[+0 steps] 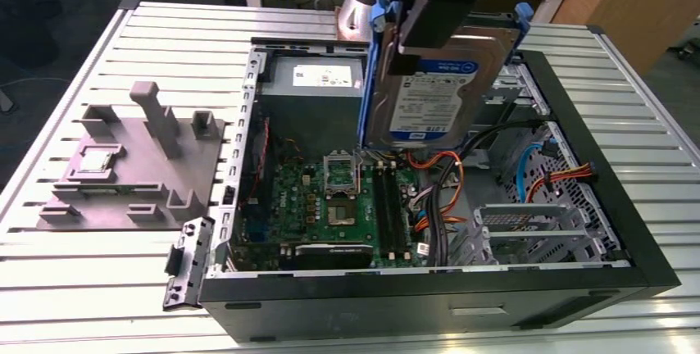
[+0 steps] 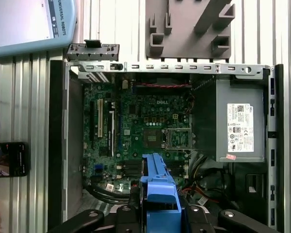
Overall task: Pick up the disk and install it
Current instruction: 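Insert the disk into the insertion slot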
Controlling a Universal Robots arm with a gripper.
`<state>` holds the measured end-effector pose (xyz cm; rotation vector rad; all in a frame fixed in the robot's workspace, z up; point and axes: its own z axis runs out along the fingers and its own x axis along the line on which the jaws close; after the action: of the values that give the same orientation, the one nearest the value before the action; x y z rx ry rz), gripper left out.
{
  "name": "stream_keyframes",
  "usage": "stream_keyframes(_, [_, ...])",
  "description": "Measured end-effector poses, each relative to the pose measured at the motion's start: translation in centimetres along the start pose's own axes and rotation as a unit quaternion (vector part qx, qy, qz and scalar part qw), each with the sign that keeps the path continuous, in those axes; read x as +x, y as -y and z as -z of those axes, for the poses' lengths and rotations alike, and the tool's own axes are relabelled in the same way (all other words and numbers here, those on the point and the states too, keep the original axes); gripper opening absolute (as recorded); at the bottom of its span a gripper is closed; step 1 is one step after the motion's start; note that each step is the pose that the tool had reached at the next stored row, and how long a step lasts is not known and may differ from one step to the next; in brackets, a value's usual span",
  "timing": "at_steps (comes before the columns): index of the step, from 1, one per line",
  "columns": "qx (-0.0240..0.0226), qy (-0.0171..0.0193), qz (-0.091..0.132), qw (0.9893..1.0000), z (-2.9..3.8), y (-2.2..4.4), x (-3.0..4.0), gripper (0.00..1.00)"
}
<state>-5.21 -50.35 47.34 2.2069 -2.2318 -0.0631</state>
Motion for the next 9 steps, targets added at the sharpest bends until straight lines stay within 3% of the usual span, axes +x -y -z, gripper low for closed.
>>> stream_keyframes(3, [-0.0001, 0.0000, 0.000, 1.0000, 0.01, 0.63, 0.00, 0.37])
stream_keyframes(9, [0.0000, 0.0000, 0.000, 1.0000, 0.02, 0.75, 0.01, 0.37])
